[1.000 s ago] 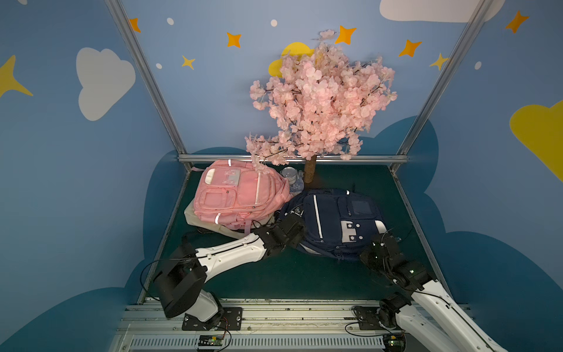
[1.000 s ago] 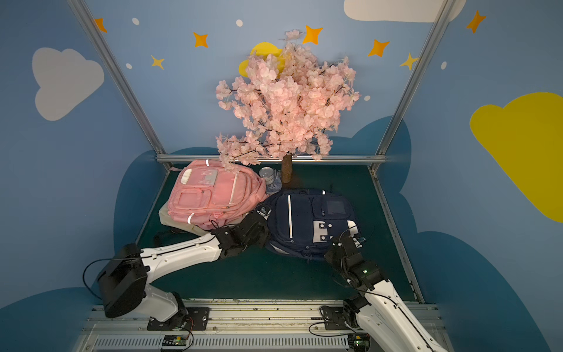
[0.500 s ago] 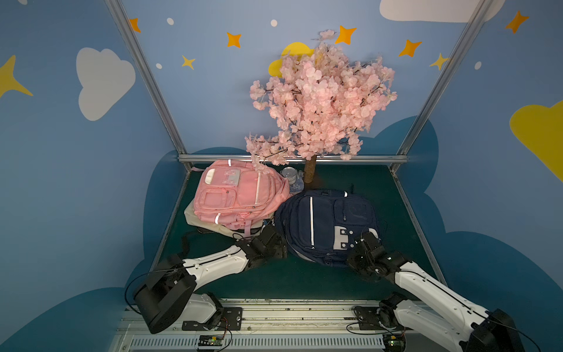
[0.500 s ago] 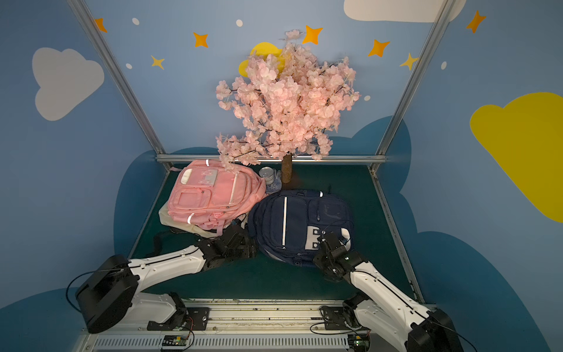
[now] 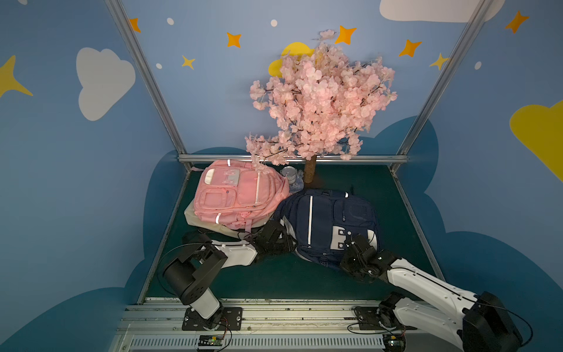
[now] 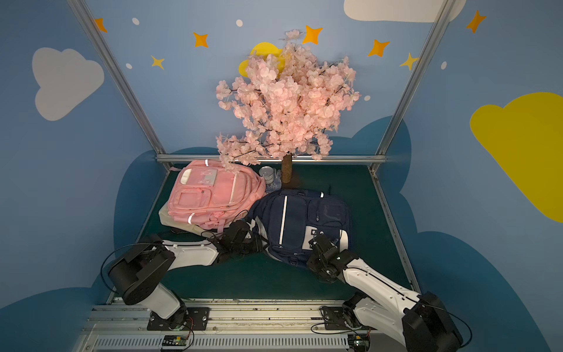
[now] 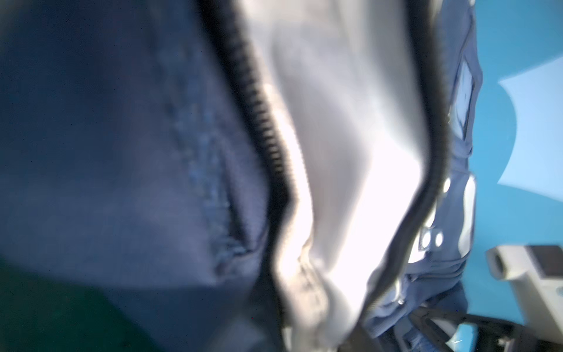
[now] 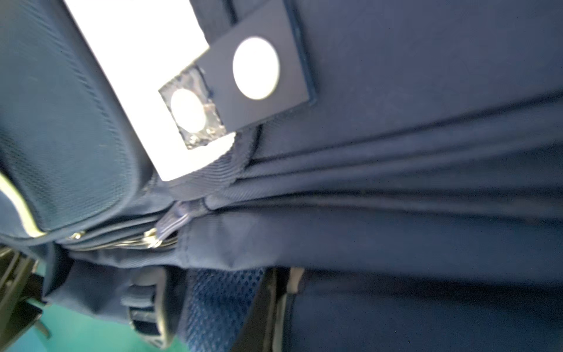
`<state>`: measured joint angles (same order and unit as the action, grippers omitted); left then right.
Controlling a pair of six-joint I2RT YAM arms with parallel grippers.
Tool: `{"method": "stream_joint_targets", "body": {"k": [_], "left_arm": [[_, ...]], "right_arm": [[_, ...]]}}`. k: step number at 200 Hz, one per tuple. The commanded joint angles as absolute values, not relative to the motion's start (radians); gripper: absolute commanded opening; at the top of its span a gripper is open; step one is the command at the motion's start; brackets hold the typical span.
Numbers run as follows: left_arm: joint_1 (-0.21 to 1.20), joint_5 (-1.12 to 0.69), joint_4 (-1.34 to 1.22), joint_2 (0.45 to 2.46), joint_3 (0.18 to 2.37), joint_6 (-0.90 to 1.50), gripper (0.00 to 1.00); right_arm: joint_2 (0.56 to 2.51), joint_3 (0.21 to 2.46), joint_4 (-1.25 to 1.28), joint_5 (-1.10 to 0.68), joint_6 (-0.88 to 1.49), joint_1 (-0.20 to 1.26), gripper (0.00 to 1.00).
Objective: Zip up the backpack
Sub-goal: Move the backpack to the center of the board.
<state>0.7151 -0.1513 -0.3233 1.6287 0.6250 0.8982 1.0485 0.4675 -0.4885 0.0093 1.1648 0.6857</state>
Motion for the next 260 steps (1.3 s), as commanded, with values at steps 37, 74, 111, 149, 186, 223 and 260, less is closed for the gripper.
{"method": "stream_joint_targets", "body": {"k": [37, 74, 111, 149, 186, 223, 260], "left_arm": [[0.726, -0.054, -0.047, 1.53, 0.804, 0.781, 0.05], [0.71, 0.071, 0.196, 1.416, 0.929, 0.674, 0.03], [0.642, 0.109, 0.336, 1.347, 0.977, 0.625, 0.03], [0.54, 0.065, 0.418, 1.322, 1.0, 0.585, 0.03], [0.505, 0.026, 0.447, 1.323, 1.011, 0.557, 0.03], [0.495, 0.004, 0.447, 1.323, 1.005, 0.557, 0.03], [0.48, -0.018, 0.439, 1.334, 0.997, 0.565, 0.03]], "right_arm": [[1.028, 0.577, -0.533, 0.02, 0.962, 0.733, 0.54], [0.914, 0.594, -0.563, 0.084, 0.701, 0.732, 0.59], [0.873, 0.605, -0.485, -0.064, 0.516, 0.738, 0.59], [0.914, 0.651, -0.465, -0.064, 0.4, 0.851, 0.59], [0.973, 0.639, -0.336, 0.034, 0.274, 0.96, 0.6], [1.134, 0.621, -0.149, 0.075, 0.167, 0.99, 0.6], [1.288, 0.618, -0.043, 0.113, 0.171, 0.999, 0.6]]}}
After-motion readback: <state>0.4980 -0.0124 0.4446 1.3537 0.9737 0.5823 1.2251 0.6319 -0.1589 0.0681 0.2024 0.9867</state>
